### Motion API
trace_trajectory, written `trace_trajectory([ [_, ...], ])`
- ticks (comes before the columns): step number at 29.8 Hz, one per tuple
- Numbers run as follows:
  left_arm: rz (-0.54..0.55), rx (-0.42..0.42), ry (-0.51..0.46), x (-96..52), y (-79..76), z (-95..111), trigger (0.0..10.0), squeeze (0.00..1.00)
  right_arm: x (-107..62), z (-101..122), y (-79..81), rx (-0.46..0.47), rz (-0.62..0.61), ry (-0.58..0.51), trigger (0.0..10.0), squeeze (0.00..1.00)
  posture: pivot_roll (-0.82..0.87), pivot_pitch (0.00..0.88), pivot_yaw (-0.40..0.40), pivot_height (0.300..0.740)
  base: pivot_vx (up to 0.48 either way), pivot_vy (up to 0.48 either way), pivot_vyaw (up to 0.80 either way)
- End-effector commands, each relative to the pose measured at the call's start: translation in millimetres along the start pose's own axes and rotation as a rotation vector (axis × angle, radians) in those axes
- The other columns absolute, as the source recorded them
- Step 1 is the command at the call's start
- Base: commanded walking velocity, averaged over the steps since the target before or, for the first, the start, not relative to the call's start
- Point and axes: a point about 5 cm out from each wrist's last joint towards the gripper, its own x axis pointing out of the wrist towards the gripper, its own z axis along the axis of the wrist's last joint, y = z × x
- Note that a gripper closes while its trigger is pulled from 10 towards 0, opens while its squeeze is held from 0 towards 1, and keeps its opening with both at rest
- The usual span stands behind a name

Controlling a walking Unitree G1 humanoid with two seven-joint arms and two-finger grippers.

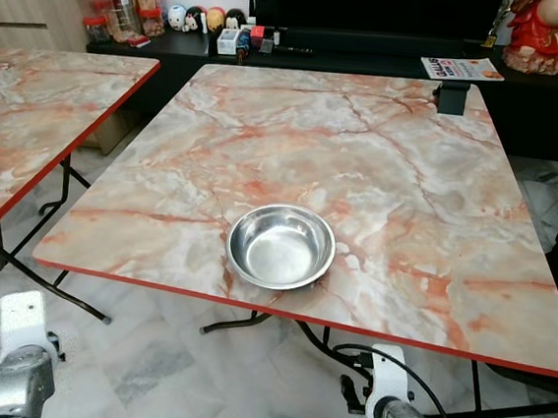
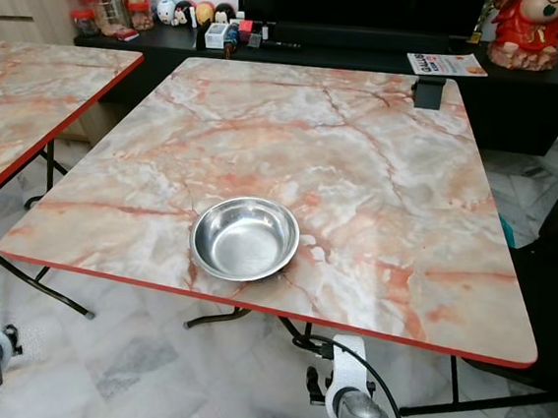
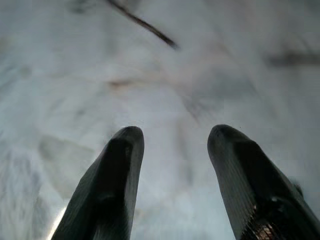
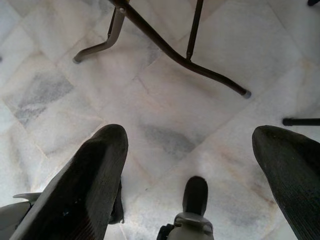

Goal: Setting the table

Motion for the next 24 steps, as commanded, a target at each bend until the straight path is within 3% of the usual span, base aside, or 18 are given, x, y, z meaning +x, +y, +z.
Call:
trace_trajectory([
  [1, -0.073, 0.063, 0.008, 3.5, -12.0, 0, 10.0, 0.0, 0.3, -1, 2.2, -0.007, 0.005, 0.011, 10.0, 0.0, -0.06, 0.004, 0.089, 0.74, 0.0, 0.0, 0.0],
  [12, -0.162, 0.134, 0.005, 11.7, -40.3, -6, 10.0, 0.0, 0.5, 1, 1.7, -0.007, 0.003, 0.011, 10.0, 0.0, -0.07, 0.009, 0.08, 0.74, 0.0, 0.0, 0.0],
  [13, -0.194, 0.132, -0.015, 12.0, -48.8, -8, 10.0, 0.0, 0.5, 2, 1.4, -0.008, 0.003, 0.013, 10.0, 0.0, -0.07, 0.012, 0.077, 0.74, 0.0, 0.0, 0.0],
  [18, -0.225, 0.089, -0.037, 11.3, -60.3, -12, 10.0, 0.0, 0.6, 3, 1.0, -0.012, 0.003, 0.015, 10.0, 0.0, -0.08, 0.014, 0.074, 0.74, 0.0, 0.0, 0.0],
  [21, -0.226, 0.001, -0.026, 10.4, -66.2, -16, 10.0, 0.0, 0.6, 3, 0.5, -0.01, 0.0, 0.017, 10.0, 0.0, -0.08, 0.014, 0.071, 0.74, 0.0, 0.0, 0.0],
  [24, -0.21, -0.034, -0.012, 9.6, -70.8, -20, 10.0, 0.0, 0.6, 3, 0.0, -0.011, 0.0, 0.019, 10.0, 0.0, -0.08, 0.016, 0.068, 0.74, 0.0, 0.0, 0.0],
])
